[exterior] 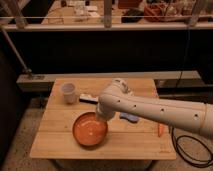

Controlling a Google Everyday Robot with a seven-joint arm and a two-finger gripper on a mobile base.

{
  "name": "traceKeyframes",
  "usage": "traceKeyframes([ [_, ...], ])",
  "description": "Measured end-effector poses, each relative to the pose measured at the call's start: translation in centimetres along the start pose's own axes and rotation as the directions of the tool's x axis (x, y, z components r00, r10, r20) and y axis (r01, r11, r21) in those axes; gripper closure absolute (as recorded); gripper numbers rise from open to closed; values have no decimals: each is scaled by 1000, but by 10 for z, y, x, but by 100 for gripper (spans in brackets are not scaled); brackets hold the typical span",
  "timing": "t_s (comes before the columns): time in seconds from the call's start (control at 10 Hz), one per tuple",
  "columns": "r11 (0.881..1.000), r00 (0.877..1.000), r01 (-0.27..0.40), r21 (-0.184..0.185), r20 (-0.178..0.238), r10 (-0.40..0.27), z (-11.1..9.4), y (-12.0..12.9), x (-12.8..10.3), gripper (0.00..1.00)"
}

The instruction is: Pick up the ceramic bowl

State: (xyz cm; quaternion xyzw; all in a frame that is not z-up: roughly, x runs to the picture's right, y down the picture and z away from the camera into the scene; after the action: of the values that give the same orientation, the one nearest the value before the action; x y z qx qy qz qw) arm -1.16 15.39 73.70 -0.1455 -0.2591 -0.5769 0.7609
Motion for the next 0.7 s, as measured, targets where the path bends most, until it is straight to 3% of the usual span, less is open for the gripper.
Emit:
traceKeyframes([
  [0.7, 1000, 999, 12, 7, 34, -12, 17, 2, -2, 43],
])
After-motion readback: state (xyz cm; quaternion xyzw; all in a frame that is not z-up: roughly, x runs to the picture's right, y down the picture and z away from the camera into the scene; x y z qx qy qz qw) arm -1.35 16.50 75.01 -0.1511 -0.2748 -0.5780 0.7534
